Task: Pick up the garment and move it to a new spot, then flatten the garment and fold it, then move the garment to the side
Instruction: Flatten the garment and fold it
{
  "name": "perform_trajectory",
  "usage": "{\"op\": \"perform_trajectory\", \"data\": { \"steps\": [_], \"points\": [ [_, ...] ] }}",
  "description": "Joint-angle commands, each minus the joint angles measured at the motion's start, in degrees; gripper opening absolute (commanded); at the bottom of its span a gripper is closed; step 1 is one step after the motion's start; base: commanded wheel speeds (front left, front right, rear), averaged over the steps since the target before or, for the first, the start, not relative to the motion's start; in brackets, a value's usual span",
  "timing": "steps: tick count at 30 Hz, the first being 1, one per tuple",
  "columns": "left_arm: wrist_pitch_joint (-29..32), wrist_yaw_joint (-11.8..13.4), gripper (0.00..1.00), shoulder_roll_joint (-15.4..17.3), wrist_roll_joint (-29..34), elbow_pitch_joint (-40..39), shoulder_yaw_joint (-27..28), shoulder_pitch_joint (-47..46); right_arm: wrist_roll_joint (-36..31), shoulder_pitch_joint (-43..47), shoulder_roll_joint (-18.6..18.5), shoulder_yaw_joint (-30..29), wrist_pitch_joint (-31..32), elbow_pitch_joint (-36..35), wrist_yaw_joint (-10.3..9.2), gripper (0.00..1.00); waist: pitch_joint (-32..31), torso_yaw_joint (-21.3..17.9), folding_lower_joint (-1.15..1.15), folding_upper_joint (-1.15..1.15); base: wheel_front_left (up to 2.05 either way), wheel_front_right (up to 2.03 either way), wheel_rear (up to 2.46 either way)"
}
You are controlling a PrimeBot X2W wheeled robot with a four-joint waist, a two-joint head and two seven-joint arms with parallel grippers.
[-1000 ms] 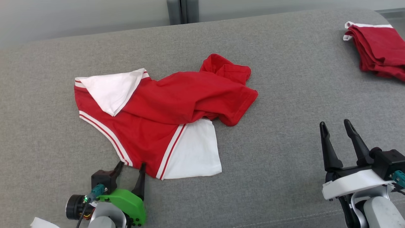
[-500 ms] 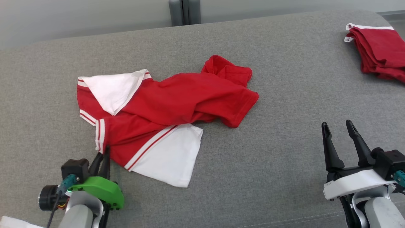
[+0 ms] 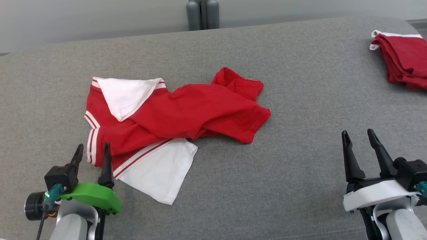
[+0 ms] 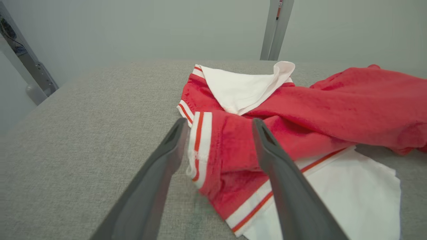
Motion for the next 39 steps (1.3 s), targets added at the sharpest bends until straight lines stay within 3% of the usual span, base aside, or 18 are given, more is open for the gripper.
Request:
{"op": "perform_trajectory", "data": {
  "steps": [1,10,13,24,31,39],
  "points": [
    [-0.58,0.18,1.00,-0.18,-0.40,-1.04,0.37,0.93,-0.29,0.64,-0.09,-0.15,-0.17,0.07,-0.07,1.00,-0.48,0.79,0.00,0.00,0.00,0.00,0.00],
    [-1.12,1.34,1.00,-3.78,2.72,-14.95,4.96,6.43,-0.76,1.08,0.20,-0.24,-0.17,0.29,-0.07,1.00,-1.89,3.49,0.00,0.00,0.00,0.00,0.00],
    [-1.14,0.58,1.00,-5.49,4.51,-19.89,6.83,9.52,-0.69,1.32,0.05,-0.51,-0.17,0.44,-0.07,1.00,-2.10,4.46,0.00,0.00,0.00,0.00,0.00],
    [-1.14,-1.94,1.00,-7.73,7.62,-22.08,6.67,9.57,-0.05,-3.71,-1.49,2.70,-0.18,3.32,-0.07,1.00,-0.29,7.85,0.00,0.00,0.00,0.00,0.00],
    [-1.16,-2.41,1.00,-8.16,7.52,-21.58,4.58,7.62,0.09,-13.40,-3.88,7.84,-0.17,11.10,-0.07,1.00,2.35,10.56,0.00,0.00,0.00,0.00,0.00],
    [-1.15,-0.84,1.00,-8.20,5.03,-21.42,-0.03,5.54,1.40,-21.79,-5.33,11.38,-0.17,24.07,-0.07,1.00,5.25,14.39,0.00,0.00,0.00,0.00,0.00]
  ]
}}
